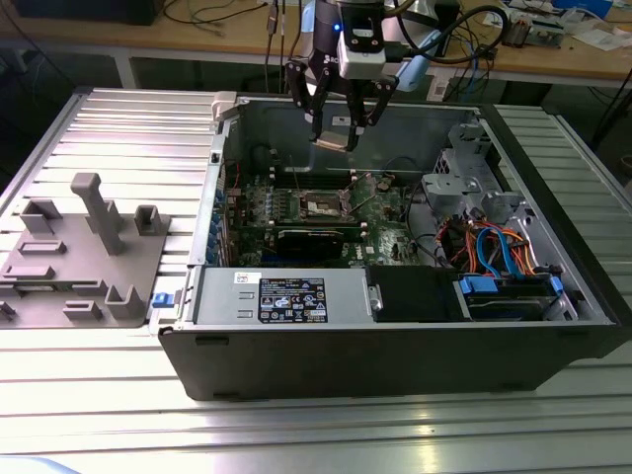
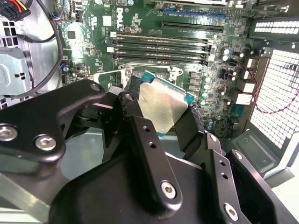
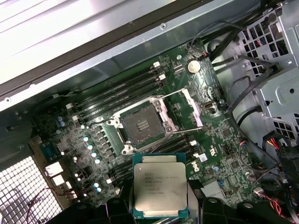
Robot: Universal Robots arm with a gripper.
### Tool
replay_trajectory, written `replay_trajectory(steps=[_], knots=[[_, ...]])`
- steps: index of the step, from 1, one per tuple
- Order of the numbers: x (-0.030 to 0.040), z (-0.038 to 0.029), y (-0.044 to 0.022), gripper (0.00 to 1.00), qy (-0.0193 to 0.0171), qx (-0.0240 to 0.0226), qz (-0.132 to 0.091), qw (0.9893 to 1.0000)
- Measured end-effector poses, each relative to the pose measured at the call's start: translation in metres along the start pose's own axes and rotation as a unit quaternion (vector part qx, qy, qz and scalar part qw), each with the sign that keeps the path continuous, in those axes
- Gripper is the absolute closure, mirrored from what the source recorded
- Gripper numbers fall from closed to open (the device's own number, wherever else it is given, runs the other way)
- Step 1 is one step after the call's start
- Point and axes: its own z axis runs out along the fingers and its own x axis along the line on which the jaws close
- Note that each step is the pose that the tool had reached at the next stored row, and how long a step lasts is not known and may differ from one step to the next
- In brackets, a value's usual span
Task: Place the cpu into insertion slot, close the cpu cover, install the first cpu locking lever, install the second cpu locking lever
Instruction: 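Place the cpu into insertion slot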
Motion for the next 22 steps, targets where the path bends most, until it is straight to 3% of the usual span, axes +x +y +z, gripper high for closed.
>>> replay_trajectory(steps=[9,22], knots=[[0.0,0.0002,0.0,0.46,-0.001,0.0029,0.003,1.0],[0.0,0.0008,0.0001,0.46,-0.0013,0.0037,0.004,1.0]])
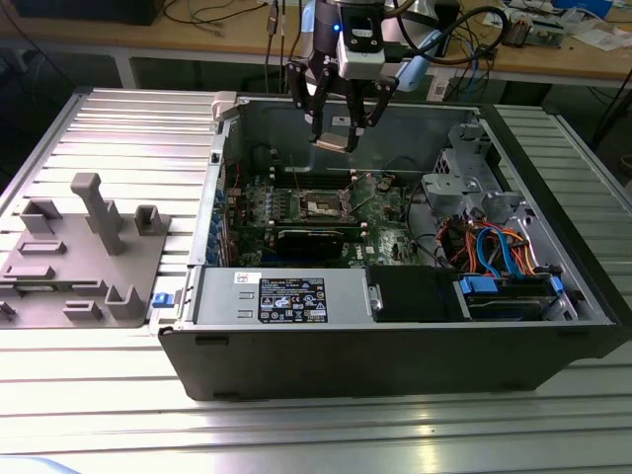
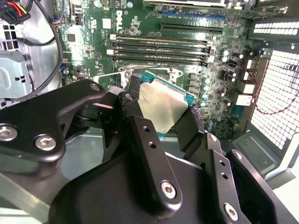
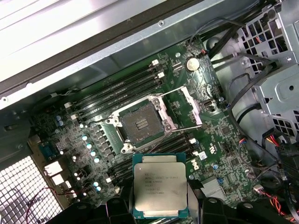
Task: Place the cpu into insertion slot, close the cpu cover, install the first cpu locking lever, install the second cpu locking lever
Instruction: 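Place the cpu into insertion slot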
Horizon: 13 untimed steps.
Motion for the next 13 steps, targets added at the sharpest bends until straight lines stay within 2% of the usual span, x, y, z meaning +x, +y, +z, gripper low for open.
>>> replay_trajectory(steps=[13], knots=[[0.0,0.0001,0.0,0.46,0.0014,0.0007,0.012,0.9999]])
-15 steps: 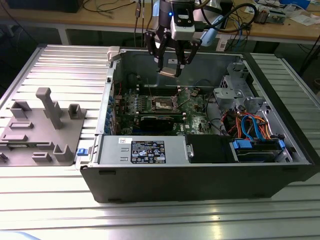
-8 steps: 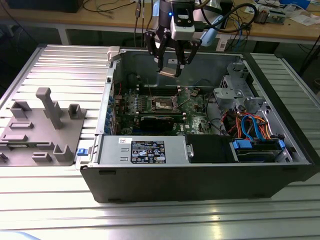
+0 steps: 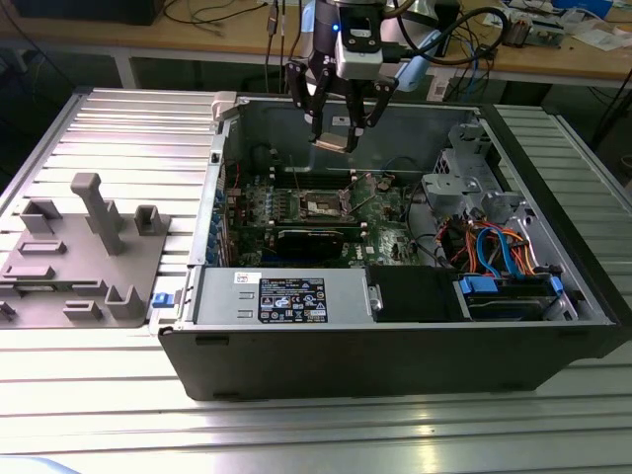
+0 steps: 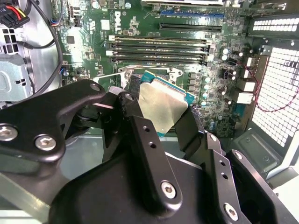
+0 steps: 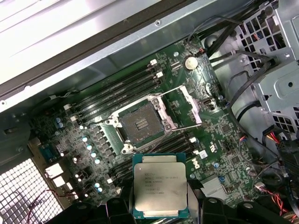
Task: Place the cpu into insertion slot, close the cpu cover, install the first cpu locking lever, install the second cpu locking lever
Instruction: 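Place the cpu into insertion slot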
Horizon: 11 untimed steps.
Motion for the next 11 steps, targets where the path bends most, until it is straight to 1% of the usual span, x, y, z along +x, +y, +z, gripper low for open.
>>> replay_trajectory(steps=[11], knots=[[0.0,0.0001,0.0,0.46,0.0008,0.0004,0.007,1.0]])
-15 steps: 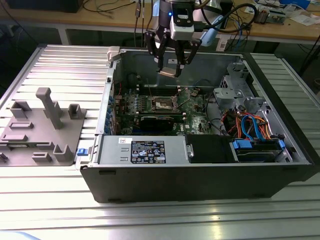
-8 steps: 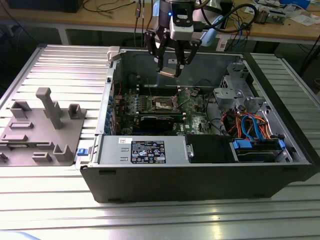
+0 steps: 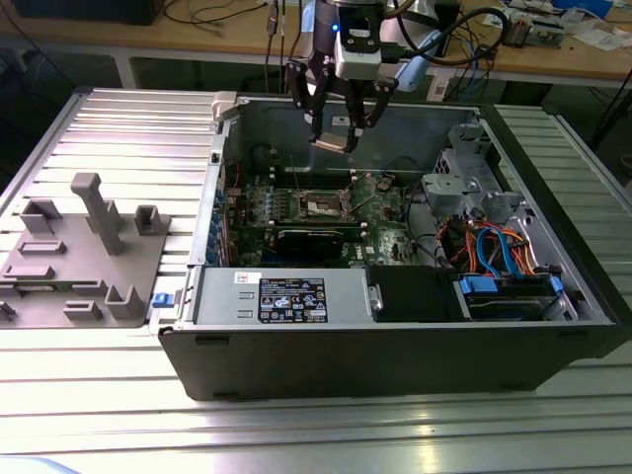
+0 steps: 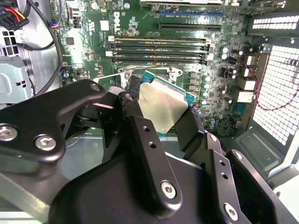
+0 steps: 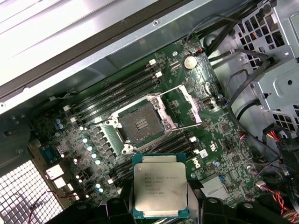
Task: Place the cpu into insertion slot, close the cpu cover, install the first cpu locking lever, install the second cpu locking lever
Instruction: 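Place the cpu into insertion slot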
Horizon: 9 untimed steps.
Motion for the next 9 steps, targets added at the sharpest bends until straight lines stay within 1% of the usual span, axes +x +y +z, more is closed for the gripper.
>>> replay_trajectory(steps=[9], knots=[[0.0,0.0,0.0,0.46,0.0004,0.0001,0.004,1.0]])
